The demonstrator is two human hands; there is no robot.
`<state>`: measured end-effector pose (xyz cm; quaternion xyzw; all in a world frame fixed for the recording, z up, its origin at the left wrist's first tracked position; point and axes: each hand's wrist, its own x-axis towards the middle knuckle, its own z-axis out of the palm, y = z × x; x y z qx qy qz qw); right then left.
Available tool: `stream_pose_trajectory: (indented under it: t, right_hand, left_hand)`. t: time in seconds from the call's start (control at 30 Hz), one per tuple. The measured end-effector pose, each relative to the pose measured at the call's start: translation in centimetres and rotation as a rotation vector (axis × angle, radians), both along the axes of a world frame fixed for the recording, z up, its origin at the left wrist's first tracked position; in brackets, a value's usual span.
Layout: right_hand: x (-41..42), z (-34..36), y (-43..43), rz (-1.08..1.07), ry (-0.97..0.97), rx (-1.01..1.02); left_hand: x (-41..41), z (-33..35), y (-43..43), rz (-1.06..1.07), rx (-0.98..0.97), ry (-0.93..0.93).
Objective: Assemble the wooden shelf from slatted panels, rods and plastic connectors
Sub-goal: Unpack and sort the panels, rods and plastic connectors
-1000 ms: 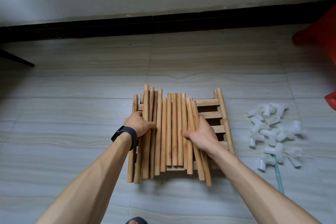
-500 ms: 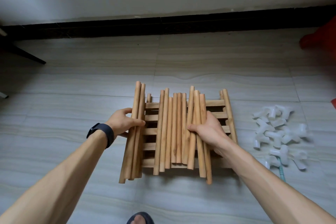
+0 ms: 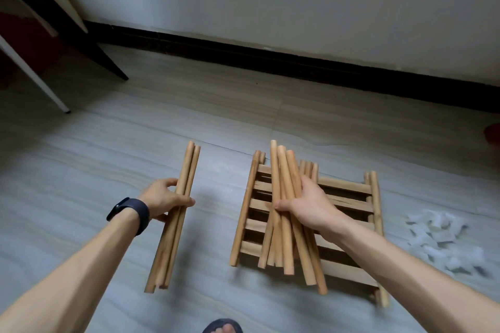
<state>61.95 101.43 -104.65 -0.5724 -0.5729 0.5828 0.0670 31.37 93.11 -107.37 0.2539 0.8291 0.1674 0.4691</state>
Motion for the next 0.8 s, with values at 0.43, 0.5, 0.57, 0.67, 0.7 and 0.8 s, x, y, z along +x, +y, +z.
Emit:
stream_pose_trajectory:
  t: [0.43,0.5,0.57,0.67,0.7,0.8]
  right_hand:
    - [-10.2,-3.9,-2.0,0.123,-0.136,-0.006]
    - [-11.9,-5.5,-2.5,0.067,-0.117,-0.046]
    - [-13.7,-7.1,-3.1,0.036,-0.113,-0.091]
    - [-16.0,-9.3,-4.1,0.0,-0.119,-0.119]
    - [-16.6,-9.9,-4.4,-0.001,-0.131,-0.12]
    - [-18.0,-11.2,-5.3,0.023,-0.167,-0.14]
  left_hand:
    - [-4.6,-6.2,-3.2,0.016,-0.066,0.003]
    - [-5.1,-7.3,-3.9,-0.011,-0.103,0.041]
    - [-5.4,-8.1,-4.5,-0.028,-0.131,0.085]
    - [-5.5,-9.1,-4.8,-0.031,-0.152,0.122]
    - [-5.4,-9.4,-4.7,-0.036,-0.153,0.133]
    - [-5.2,-9.9,-4.4,-0.046,-0.143,0.201]
